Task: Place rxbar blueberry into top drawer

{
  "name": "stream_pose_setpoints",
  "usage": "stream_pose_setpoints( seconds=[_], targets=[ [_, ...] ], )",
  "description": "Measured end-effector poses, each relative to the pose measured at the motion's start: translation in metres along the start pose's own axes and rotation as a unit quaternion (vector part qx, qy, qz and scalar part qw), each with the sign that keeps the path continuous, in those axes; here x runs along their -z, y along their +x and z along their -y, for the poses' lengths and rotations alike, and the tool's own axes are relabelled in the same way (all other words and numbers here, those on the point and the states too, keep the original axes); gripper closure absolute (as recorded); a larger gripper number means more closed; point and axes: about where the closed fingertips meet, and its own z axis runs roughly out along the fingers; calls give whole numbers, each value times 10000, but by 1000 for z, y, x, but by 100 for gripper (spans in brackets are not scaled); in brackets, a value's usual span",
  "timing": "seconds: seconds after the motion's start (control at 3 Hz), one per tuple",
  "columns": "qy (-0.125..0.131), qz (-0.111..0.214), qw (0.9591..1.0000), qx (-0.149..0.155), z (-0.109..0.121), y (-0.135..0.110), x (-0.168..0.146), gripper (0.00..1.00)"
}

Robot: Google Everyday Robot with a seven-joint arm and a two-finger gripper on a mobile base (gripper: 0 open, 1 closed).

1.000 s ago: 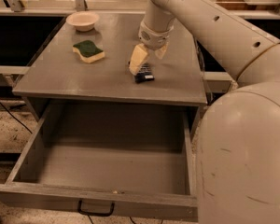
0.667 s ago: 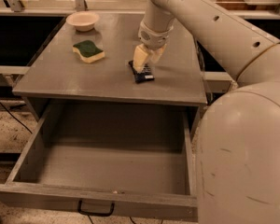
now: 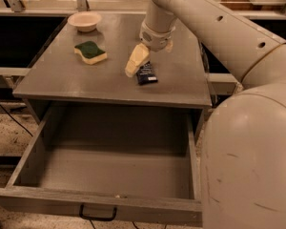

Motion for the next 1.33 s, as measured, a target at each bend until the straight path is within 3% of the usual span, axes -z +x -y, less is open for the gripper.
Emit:
stream_pose_setpoints(
  seconds=[0.33,0.67,1.0,1.33],
  targets=[
    [-51,-6,10000,19,-3,0,-1,0],
    [-174,-60,9998,111,-22,13,1,0],
    [-176,-66,9998,114,-22,13,0,0],
    [-326,-240,9989,244,-31,12,-16,0]
  ],
)
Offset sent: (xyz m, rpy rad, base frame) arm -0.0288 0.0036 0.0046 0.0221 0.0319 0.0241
